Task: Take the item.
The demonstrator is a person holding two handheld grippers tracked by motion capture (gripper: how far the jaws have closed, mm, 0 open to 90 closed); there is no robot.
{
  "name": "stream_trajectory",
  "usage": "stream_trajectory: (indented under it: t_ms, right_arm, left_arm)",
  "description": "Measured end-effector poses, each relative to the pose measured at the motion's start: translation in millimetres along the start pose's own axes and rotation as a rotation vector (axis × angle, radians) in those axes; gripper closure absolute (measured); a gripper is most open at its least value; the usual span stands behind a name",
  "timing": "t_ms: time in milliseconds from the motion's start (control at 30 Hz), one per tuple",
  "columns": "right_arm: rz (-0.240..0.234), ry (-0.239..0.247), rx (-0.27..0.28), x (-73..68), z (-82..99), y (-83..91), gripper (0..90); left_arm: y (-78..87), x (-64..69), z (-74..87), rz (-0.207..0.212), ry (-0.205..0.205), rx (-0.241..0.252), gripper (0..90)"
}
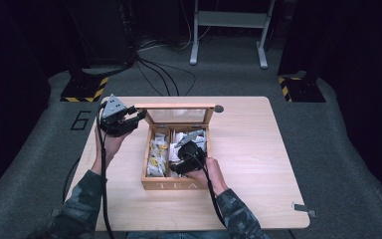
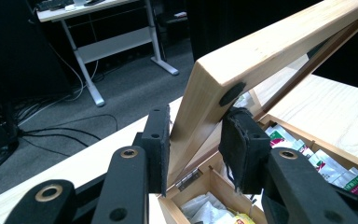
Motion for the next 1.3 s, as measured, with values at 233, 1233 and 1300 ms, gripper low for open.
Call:
stream_trajectory:
  t_ms: [233, 1233, 1300]
  right_arm:
    - [0.013, -0.009, -0.036, 2.4, 1.8, -11.2, 49.9]
    - [0.035, -0.051, -0.105, 1.8, 1.7, -20.3, 90.0]
    - [0.035, -0.076, -0.104, -0.2, 1.7, -17.1, 90.0]
  left_arm:
    - [0.1, 0.1, 0.1, -0.001, 0.001, 0.001, 63.1]
    - [0.4, 0.8, -0.6, -0.002, -0.001, 0.003, 63.2]
    - [0.3, 0.2, -0.6, -0.006, -0.005, 0.005, 63.2]
Point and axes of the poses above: each handheld gripper's, and its own axes: y roughly backward along the jaws, z roughly out of its underside, x roughly to its right, the point moved 4 cm from there along -y, roughly forward along the jaws, and after that the axes turned 4 degrees about -y, right-handed, at the moved point
